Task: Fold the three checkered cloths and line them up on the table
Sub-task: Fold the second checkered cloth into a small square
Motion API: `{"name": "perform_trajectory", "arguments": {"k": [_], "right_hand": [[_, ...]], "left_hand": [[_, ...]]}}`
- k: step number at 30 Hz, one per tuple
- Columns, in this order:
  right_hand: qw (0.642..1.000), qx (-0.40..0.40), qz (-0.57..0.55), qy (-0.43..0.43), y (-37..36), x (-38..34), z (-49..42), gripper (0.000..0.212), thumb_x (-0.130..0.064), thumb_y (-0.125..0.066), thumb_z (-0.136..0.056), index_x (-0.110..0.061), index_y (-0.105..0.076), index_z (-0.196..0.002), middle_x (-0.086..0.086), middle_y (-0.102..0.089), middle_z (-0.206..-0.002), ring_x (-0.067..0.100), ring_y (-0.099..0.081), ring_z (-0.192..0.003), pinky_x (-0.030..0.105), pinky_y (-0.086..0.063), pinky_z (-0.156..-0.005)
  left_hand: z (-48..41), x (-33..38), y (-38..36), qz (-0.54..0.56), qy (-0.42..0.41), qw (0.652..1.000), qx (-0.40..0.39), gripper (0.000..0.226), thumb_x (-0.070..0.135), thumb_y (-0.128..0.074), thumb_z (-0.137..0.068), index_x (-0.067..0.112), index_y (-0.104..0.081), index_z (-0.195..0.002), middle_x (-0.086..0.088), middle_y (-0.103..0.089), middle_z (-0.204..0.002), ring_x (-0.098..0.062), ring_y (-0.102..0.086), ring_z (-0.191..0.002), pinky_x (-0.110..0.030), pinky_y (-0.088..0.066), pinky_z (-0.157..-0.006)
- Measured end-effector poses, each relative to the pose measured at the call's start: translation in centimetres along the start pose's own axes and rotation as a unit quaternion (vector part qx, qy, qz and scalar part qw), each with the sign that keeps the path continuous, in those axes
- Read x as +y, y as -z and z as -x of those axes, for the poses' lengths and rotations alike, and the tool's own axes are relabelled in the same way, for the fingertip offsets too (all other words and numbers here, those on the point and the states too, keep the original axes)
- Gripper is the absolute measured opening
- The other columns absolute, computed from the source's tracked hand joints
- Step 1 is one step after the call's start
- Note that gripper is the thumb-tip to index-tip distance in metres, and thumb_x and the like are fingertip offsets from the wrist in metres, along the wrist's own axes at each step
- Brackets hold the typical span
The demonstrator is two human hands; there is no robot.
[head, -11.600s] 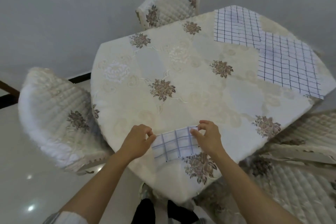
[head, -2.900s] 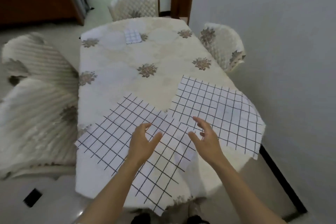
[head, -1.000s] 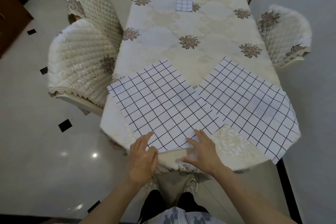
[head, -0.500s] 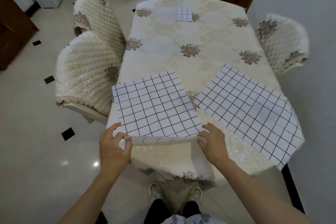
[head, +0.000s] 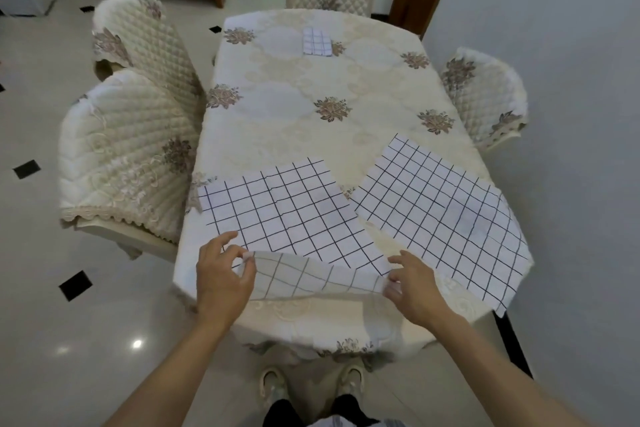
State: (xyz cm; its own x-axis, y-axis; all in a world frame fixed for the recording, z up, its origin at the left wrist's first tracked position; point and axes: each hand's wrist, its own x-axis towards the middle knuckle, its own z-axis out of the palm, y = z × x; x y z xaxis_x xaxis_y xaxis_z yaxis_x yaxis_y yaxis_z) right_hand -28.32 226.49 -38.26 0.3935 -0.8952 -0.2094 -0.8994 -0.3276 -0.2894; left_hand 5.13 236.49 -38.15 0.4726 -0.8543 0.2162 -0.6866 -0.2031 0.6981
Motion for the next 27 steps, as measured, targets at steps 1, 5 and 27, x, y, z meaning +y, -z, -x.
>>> {"name": "perform_trajectory", "arguments": {"k": [1, 5, 27], "right_hand": [[1.000, -0.021, 0.008, 0.006, 0.2, -0.2, 0.1, 0.013, -0.030, -0.065, -0.085, -0.021, -0.073, -0.090, -0.001, -0.050, -0.140, 0.022, -0.032, -0.138, 0.038, -0.030, -0.106], [1.000, -0.023, 0.008, 0.014, 0.9, -2.0, -0.7, 0.016, -0.034, -0.064, -0.088, -0.022, -0.071, -0.096, -0.002, -0.045, -0.146, 0.021, -0.022, -0.144, 0.041, -0.024, -0.112], [0.972, 0.168, -0.156, 0.051, 5.6, -9.7, -15.8, 0.010, -0.021, -0.075, -0.077, -0.016, -0.067, -0.077, 0.005, -0.058, -0.123, 0.020, -0.049, -0.120, 0.029, -0.029, -0.095]], "left_hand": [[-0.1, -0.2, 0.0, 0.002, 0.000, 1.000, -0.001, 0.012, 0.007, -0.073, -0.080, 0.015, -0.064, -0.078, -0.003, -0.060, -0.122, -0.022, -0.051, -0.110, -0.038, -0.046, -0.087], [-0.4, -1.0, 1.0, 0.008, 0.028, 0.999, 0.023, 0.018, 0.005, -0.072, -0.079, 0.018, -0.061, -0.077, -0.001, -0.061, -0.119, -0.021, -0.051, -0.108, -0.039, -0.049, -0.081], [-9.6, -3.7, 5.1, -0.089, 0.079, 0.986, 0.113, 0.012, 0.003, -0.071, -0.078, 0.008, -0.061, -0.073, -0.009, -0.062, -0.111, -0.028, -0.052, -0.103, -0.038, -0.043, -0.082]]}}
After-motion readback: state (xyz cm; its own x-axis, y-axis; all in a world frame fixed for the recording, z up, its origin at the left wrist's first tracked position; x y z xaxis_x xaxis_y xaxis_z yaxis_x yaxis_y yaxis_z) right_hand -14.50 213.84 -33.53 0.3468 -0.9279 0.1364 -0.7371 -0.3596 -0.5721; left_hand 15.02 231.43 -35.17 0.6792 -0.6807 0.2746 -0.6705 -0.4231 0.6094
